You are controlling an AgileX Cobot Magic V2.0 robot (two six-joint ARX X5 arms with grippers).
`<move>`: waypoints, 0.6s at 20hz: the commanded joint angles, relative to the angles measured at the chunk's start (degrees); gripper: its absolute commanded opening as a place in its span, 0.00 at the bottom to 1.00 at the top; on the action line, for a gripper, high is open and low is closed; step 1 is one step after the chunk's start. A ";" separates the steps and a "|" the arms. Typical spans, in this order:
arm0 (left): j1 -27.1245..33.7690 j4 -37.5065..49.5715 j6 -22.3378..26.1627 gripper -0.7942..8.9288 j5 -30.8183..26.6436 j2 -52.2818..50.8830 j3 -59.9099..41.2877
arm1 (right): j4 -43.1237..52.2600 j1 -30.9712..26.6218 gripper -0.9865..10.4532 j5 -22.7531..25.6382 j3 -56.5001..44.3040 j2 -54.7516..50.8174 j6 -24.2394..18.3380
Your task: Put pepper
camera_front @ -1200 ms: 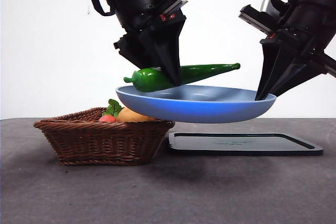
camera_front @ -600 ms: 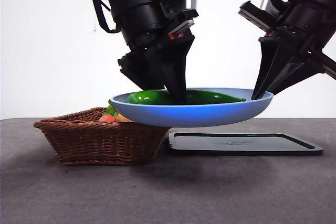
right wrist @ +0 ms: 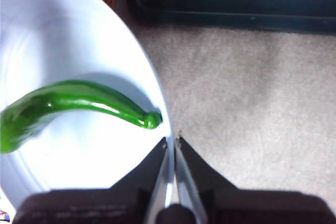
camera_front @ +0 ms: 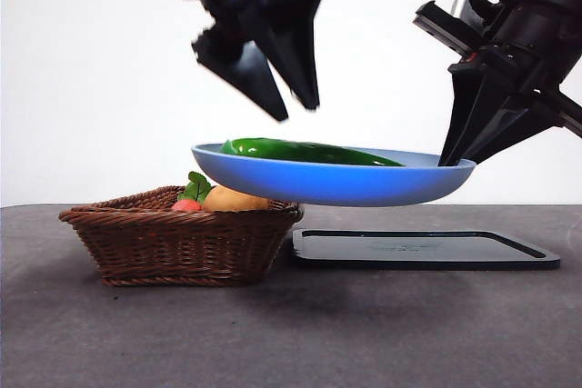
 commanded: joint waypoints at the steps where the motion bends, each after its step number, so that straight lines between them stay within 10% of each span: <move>1: -0.55 -0.77 -0.33 0.34 -0.31 -1.07 2.49 | 0.70 0.02 0.09 -0.39 1.11 0.61 -0.44; 12: -0.48 -0.83 -0.33 0.34 -0.26 -17.92 4.17 | 2.43 -13.53 0.09 1.16 10.12 5.55 0.20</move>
